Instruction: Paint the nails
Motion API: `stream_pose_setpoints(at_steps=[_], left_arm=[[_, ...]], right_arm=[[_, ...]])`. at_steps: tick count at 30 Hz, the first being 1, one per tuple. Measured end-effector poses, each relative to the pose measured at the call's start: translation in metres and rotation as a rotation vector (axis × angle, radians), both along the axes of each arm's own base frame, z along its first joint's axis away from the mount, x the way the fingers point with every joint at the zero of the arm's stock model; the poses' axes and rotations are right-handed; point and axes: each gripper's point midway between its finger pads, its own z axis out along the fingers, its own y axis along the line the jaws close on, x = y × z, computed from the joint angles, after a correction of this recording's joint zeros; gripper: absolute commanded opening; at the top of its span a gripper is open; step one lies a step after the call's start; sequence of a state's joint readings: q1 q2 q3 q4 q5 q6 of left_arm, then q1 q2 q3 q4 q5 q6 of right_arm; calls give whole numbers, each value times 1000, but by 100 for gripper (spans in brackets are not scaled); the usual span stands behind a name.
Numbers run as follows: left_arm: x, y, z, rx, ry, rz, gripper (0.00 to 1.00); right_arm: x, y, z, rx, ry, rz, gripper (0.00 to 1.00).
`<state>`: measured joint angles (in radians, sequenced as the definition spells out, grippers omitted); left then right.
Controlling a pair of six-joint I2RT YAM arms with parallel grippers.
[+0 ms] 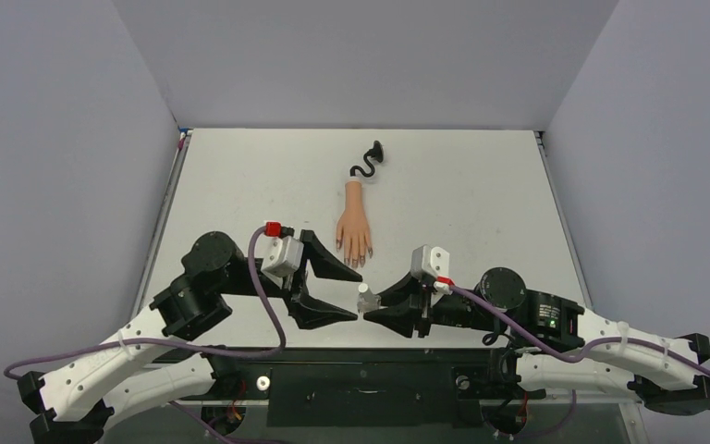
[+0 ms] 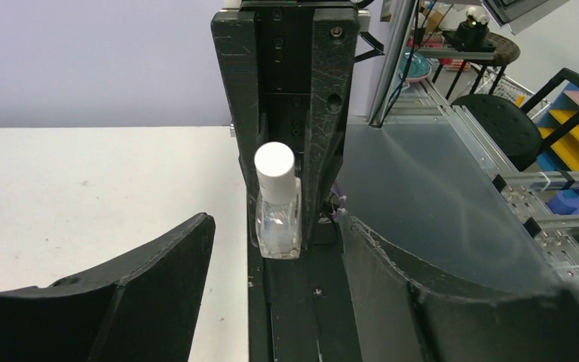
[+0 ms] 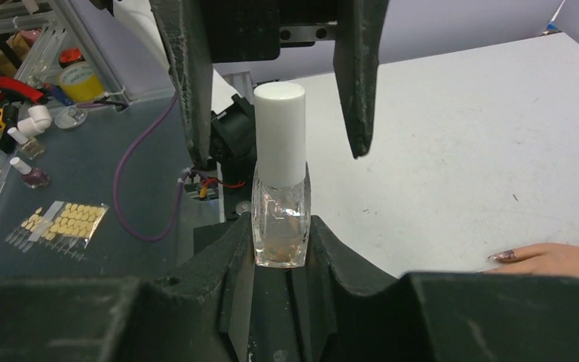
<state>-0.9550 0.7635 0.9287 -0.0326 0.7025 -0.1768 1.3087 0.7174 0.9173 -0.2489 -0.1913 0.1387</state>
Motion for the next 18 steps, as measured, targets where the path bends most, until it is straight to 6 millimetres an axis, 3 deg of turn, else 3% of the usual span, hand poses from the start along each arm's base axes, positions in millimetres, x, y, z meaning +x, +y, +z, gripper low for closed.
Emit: stream_pose_setpoints(at_steps=[7,12,18], left_arm=[[4,-11,-13,41,32,-22,46],[2,-11,-12,39,34,-36,32],[-1,-12,-12,39,41,-58,6]], right_arm=[[-5,3,-2,-12,1,32,0],[-5,4,-1,-14,-5,37,0],[-3,6,-5,-27,-6,32,0]])
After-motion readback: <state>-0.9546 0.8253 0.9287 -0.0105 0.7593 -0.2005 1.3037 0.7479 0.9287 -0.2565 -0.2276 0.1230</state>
